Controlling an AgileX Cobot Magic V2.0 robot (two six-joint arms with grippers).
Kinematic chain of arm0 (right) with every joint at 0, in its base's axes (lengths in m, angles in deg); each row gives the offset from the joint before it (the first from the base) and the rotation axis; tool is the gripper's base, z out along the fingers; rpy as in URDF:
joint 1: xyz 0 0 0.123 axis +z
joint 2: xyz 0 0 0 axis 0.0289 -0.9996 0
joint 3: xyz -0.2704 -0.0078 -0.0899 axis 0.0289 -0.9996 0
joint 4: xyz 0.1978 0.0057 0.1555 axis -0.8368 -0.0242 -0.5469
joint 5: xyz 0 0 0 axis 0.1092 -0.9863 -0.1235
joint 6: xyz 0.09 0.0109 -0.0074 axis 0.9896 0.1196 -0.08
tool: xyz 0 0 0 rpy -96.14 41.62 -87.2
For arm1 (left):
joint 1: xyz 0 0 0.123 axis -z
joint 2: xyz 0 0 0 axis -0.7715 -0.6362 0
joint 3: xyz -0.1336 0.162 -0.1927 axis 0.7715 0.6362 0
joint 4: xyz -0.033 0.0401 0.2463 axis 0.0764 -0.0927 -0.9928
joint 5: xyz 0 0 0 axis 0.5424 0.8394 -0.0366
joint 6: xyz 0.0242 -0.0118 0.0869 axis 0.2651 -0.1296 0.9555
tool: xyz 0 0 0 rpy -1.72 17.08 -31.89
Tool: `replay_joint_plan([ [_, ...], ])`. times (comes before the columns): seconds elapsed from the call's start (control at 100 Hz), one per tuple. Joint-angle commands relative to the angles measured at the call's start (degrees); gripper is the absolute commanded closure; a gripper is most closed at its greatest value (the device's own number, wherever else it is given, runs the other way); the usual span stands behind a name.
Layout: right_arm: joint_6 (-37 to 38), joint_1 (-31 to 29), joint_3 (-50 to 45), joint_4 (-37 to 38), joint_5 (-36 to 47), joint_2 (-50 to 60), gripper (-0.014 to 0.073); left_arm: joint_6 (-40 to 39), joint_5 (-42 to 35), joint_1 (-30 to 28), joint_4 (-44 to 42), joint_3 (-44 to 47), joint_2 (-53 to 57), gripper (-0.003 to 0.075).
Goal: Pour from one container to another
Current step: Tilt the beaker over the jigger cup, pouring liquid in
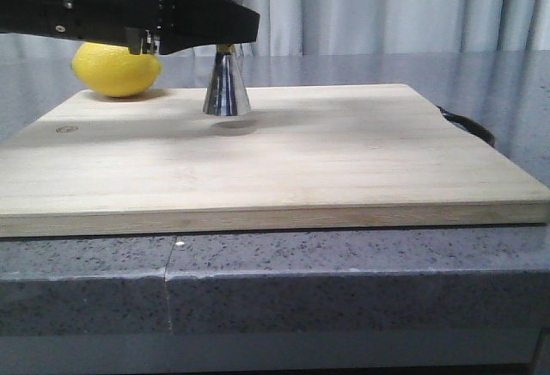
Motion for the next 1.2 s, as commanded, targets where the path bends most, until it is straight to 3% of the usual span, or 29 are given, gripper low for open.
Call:
replay_joint_plan([
  [0.0,-2.73,0.20,2.47,2.87,2.78,2.60,0.0306,-0.28,6.56,0.44,4.39,-1.84,2.70,0.0531],
  [1.19,-15.57,0.20,2.47,7.59,4.86,2.60,0.0306,-0.28,6.56,0.44,4.39,-1.84,2.70,0.0531],
])
